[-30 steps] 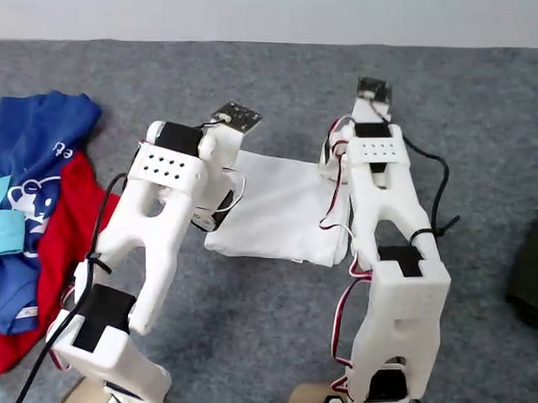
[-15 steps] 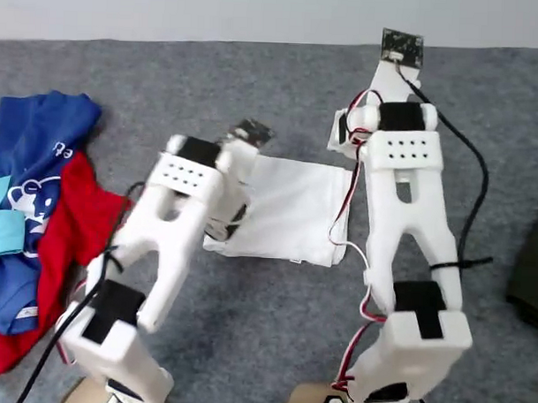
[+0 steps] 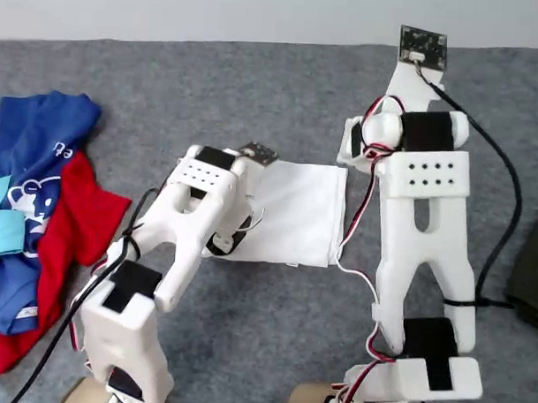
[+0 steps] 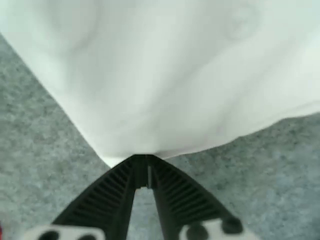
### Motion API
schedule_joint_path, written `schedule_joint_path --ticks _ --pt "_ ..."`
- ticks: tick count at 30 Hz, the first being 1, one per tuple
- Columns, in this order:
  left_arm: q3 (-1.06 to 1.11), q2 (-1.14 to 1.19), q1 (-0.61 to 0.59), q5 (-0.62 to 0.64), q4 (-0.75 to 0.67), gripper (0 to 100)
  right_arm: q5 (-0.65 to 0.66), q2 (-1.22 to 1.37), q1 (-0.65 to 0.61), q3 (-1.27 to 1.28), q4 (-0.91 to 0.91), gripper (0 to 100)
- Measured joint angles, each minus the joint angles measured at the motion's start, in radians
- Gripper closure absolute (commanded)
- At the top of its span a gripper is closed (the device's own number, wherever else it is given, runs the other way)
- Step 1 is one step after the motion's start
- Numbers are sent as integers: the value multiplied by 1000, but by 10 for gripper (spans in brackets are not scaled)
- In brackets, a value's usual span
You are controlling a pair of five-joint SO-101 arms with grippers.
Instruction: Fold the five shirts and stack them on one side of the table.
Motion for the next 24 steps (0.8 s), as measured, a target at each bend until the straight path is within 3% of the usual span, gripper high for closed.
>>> schedule_joint_path --ticks 7,11,24 --pt "-83 -264 112 41 138 997 0 -9 0 0 72 976" --pt "-84 -417 112 49 158 997 2 -71 0 0 110 977" --pt "-78 -872 -275 -60 164 997 149 -290 8 80 164 977"
